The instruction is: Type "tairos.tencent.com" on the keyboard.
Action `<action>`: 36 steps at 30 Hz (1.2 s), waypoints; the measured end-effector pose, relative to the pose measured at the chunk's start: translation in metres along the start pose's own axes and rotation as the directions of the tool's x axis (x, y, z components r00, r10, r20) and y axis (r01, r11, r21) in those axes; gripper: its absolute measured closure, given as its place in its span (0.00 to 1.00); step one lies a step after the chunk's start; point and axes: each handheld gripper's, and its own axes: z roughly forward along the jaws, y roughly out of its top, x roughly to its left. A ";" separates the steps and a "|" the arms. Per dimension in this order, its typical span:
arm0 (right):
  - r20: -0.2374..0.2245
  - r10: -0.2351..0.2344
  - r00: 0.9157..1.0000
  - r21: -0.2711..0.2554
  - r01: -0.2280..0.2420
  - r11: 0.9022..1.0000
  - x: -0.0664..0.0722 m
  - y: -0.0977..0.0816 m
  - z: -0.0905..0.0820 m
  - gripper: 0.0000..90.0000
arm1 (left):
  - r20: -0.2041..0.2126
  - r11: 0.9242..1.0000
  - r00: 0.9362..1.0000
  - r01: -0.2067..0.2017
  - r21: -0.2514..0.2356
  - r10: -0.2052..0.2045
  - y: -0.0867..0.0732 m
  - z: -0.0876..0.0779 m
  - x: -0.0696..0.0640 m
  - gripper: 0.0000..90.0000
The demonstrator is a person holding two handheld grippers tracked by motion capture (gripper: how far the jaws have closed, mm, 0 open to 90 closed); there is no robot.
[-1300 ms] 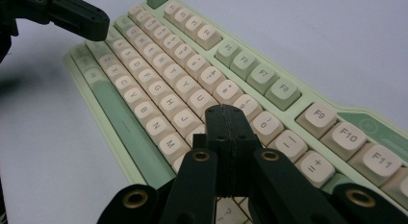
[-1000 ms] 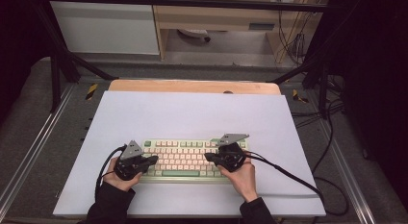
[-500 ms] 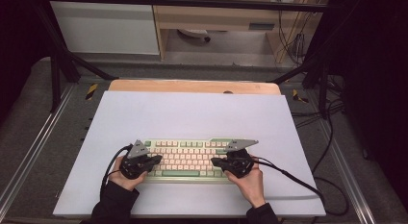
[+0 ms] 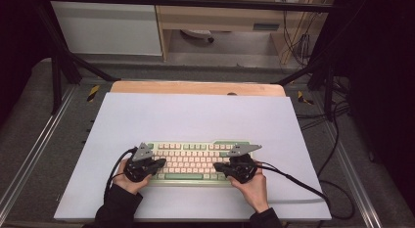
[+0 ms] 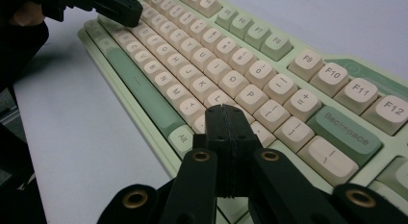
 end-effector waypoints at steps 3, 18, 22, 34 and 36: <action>0.001 0.005 1.000 0.004 -0.005 1.000 0.000 0.000 0.000 1.00 | 0.001 1.000 1.000 0.000 0.001 0.000 0.000 0.000 0.000 1.00; -0.003 0.006 1.000 -0.002 -0.006 1.000 0.001 0.000 0.001 1.00 | 0.003 1.000 1.000 -0.004 0.001 0.004 -0.001 0.001 -0.001 1.00; -0.004 0.009 1.000 -0.004 -0.009 1.000 0.001 0.000 0.001 1.00 | 0.009 1.000 1.000 -0.009 -0.009 0.009 0.001 -0.003 -0.003 1.00; -0.016 0.016 1.000 -0.012 -0.016 1.000 0.001 0.003 0.005 1.00 | 0.007 1.000 1.000 -0.001 -0.025 0.001 0.000 -0.011 0.000 1.00; -0.014 0.010 1.000 -0.009 -0.010 1.000 0.003 0.005 0.007 1.00 | 0.005 1.000 1.000 -0.001 -0.027 0.001 0.000 -0.013 0.000 1.00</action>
